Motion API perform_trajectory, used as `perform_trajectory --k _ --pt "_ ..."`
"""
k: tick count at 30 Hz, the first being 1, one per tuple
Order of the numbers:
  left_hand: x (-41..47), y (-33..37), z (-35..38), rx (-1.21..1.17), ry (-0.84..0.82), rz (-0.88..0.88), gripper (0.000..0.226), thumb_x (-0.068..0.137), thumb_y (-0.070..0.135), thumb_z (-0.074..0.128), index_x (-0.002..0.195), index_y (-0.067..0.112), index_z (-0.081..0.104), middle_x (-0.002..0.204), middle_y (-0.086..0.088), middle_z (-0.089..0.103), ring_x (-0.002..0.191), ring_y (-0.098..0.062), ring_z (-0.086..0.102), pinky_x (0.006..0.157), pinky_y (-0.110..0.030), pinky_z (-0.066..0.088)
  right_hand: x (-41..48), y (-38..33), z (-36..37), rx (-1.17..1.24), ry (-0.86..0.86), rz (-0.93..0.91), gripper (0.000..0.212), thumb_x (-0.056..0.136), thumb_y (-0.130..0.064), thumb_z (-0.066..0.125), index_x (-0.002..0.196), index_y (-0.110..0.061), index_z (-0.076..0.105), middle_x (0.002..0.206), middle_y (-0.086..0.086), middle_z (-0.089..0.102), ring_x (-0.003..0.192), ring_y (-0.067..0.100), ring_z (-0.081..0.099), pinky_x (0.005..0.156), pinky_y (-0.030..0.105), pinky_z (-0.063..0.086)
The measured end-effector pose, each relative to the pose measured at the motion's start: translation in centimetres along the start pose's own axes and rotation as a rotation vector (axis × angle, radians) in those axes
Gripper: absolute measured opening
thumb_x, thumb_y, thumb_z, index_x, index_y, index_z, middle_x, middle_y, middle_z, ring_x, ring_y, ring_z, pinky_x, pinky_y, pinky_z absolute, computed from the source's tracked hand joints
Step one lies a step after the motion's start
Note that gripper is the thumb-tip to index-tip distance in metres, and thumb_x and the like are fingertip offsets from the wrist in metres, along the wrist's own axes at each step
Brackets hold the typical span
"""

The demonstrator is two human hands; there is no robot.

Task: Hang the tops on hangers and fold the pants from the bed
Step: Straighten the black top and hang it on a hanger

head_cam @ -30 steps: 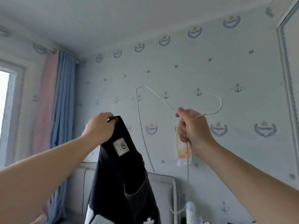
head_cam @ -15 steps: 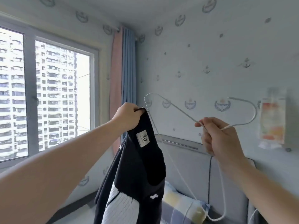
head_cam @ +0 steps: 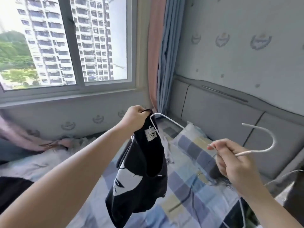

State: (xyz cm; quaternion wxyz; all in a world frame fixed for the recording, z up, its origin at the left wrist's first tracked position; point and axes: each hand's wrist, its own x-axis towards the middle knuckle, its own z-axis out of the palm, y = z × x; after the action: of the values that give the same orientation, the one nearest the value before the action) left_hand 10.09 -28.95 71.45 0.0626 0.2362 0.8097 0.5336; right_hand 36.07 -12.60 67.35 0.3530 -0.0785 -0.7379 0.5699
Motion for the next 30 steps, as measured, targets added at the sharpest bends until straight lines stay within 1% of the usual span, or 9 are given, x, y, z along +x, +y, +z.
perform_trajectory --k 5,9,14,18,21,24,26,28,30 --pt "-2.5 -5.4 1.1 0.073 -0.058 -0.031 0.021 0.093 0.024 0.067 0.075 0.014 0.065 0.058 0.004 0.052 0.044 -0.004 0.044 0.042 -0.014 0.036 -2.9 2.7 2.1 -0.205 -0.054 0.027 0.026 0.103 -0.028 0.052 0.086 -0.020 0.070 0.048 -0.007 0.035 0.043 0.009 0.030 0.041 0.019 0.025" --pt "-4.7 -7.5 1.7 0.219 -0.107 0.068 0.013 0.090 0.023 0.071 0.079 0.016 0.069 0.065 0.004 0.064 0.053 -0.008 0.050 0.055 -0.023 0.043 -4.6 3.9 2.7 -0.205 -0.135 0.119 0.027 0.104 -0.017 0.051 0.085 -0.023 0.069 0.050 0.001 0.036 0.045 0.017 0.028 0.041 0.025 0.023" --pt "-8.6 -6.8 4.2 0.402 -0.322 0.286 0.012 0.088 0.022 0.073 0.078 0.028 0.069 0.060 0.023 0.057 0.062 0.000 0.054 0.063 -0.025 0.044 -6.1 5.8 4.4 -0.216 -0.203 0.189 0.026 0.101 -0.018 0.052 0.082 -0.020 0.069 0.049 -0.008 0.037 0.044 0.004 0.030 0.044 0.018 0.025" --pt "-11.5 -6.3 7.7 0.314 -0.435 0.265 0.015 0.086 0.023 0.074 0.073 0.027 0.069 0.069 0.013 0.063 0.065 0.001 0.058 0.057 -0.011 0.043 -7.2 8.8 8.2 -0.257 -0.187 0.299 0.026 0.102 -0.011 0.053 0.080 -0.016 0.067 0.057 -0.005 0.053 0.055 0.009 0.045 0.055 0.032 0.035" --pt "-12.0 -6.7 8.6 0.321 -0.481 0.156 0.011 0.088 0.026 0.071 0.076 0.025 0.074 0.071 0.005 0.066 0.063 -0.007 0.061 0.051 -0.014 0.043 -8.4 10.5 9.3 -0.167 -0.155 0.368 0.025 0.102 -0.014 0.054 0.084 -0.014 0.071 0.059 -0.015 0.059 0.056 0.005 0.051 0.057 0.026 0.037" --pt "-12.4 -7.6 8.2 0.424 -0.612 0.221 0.015 0.094 0.030 0.064 0.094 0.024 0.078 0.084 0.008 0.070 0.077 -0.011 0.063 0.073 -0.029 0.053 -9.4 10.9 8.1 -0.046 -0.099 0.370 0.028 0.101 -0.023 0.054 0.079 -0.024 0.072 0.054 -0.017 0.052 0.052 0.003 0.046 0.051 0.017 0.035" --pt "-12.7 -8.2 7.6 0.485 -0.678 0.336 0.022 0.094 0.044 0.058 0.108 0.037 0.073 0.096 0.017 0.063 0.091 -0.007 0.055 0.084 -0.030 0.048 -9.6 10.9 6.9 0.002 -0.091 0.381 0.028 0.099 -0.030 0.054 0.078 -0.027 0.072 0.050 -0.014 0.041 0.046 0.009 0.034 0.045 0.020 0.028" --pt "-12.7 -9.0 6.8 0.716 -0.614 0.489 0.037 0.088 0.063 0.047 0.118 0.049 0.063 0.112 0.018 0.054 0.110 -0.010 0.043 0.098 -0.035 0.035 -9.4 10.9 5.5 0.013 -0.104 0.378 0.028 0.097 -0.035 0.054 0.078 -0.026 0.072 0.048 -0.010 0.035 0.044 0.010 0.028 0.043 0.021 0.024" --pt "-12.4 -9.5 6.1 0.860 -0.584 0.555 0.038 0.094 0.061 0.042 0.124 0.046 0.059 0.119 0.015 0.054 0.117 -0.015 0.044 0.102 -0.039 0.033 -8.9 10.7 4.1 0.019 -0.122 0.380 0.028 0.094 -0.040 0.058 0.076 -0.023 0.071 0.047 -0.009 0.033 0.042 0.010 0.026 0.042 0.020 0.023"
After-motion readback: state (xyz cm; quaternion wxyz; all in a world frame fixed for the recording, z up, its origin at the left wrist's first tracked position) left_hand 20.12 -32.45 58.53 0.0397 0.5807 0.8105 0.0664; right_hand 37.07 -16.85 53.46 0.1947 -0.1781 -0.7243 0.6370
